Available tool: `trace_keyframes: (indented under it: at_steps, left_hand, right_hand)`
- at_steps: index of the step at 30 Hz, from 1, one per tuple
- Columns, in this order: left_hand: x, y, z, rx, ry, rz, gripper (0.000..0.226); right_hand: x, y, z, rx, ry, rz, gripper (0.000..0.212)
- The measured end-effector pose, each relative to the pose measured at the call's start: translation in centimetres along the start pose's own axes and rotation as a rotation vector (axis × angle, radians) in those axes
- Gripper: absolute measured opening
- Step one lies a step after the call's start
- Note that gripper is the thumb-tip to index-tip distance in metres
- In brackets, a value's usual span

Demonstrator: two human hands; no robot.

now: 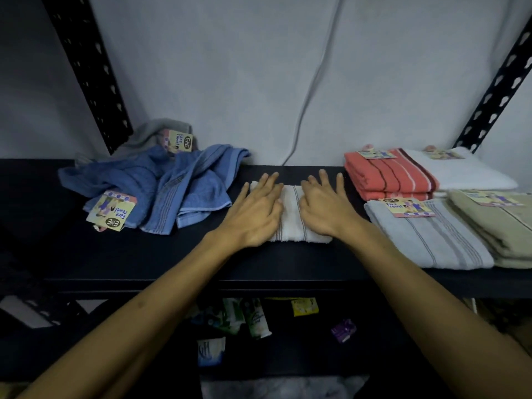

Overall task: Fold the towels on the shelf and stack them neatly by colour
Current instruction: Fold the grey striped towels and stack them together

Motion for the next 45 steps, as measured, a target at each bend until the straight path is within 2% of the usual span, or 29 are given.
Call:
trace_keyframes:
  at_steps: [5,11,14,17,21,24,26,28,31,35,37,41,45]
  left_hand:
    - [1.5,-3.6,0.7,-0.118,-0.081,0.035,0.056]
    - [1.2,-4.3,0.8,-0.088,-0.115,-0.012,0.058]
    - [0.8,-4.3,1.0,-0.079,-0.073,-0.003,0.063]
    - [-0.1,-3.2,1.5,0.002,-0.008,-0.012,0.07]
    - [-0.4,-3.2,3.4,0.043,-0.047,-0.007,0.083]
    - [-0.6,-3.3,4.4,0.045,-0.087,0.019,0.085]
    - [-1.0,-3.4,4.7,0.042,-0.086,0.04,0.083]
    - [-2.0,-2.7,5.0,0.079,-0.008,0.035,0.076]
    - [-3.5,1.0,6.8,0.23,0.135,0.04,0.059]
    - [-2.2,4.6,8.4,0.325,0.035,-0.004,0.08]
    - [-2.7,4.4,8.1,0.318,0.031,0.002,0.073]
    - [-4.6,4.9,7.9,0.376,0.088,0.096,0.036]
    - [-7.6,4.2,7.0,0.242,0.191,0.548,0.025]
  right_hand:
    - [3.2,-2.4,0.3,0.001,-0.056,-0.174,0.061]
    - [3.7,-0.5,0.3,0.034,-0.064,-0.24,0.063]
    - [3.0,-0.3,1.0,0.01,0.019,-0.212,0.066]
    - [2.1,-0.6,1.9,-0.043,0.133,-0.205,0.066]
    - [1.1,0.5,3.7,-0.026,0.201,-0.418,0.06]
    - [0.0,0.5,6.1,-0.091,0.215,-0.585,0.056]
    - [0.2,-0.1,7.7,-0.156,0.137,-0.568,0.069]
    - [0.3,-0.3,9.0,-0.193,0.117,-0.46,0.084]
    - [-0.5,-0.2,10.7,-0.198,0.193,-0.399,0.084]
    - [-0.7,-0.2,12.7,-0.233,0.132,-0.435,0.083]
    - [-0.7,0.4,13.2,-0.235,0.082,-0.438,0.082]
    - [-1.1,1.8,12.9,-0.183,0.078,-0.486,0.079]
    - [-2.1,2.6,11.7,-0.138,0.179,-0.67,0.069]
Point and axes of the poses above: each hand's wrist, its own z-axis away from the middle knuckle, its own x-axis out of the palm, y = z × x, the point moved 9 cm from there along -z, towards the middle knuckle, and after that the axes turned 8 degrees about y, right-handed, at the moved point
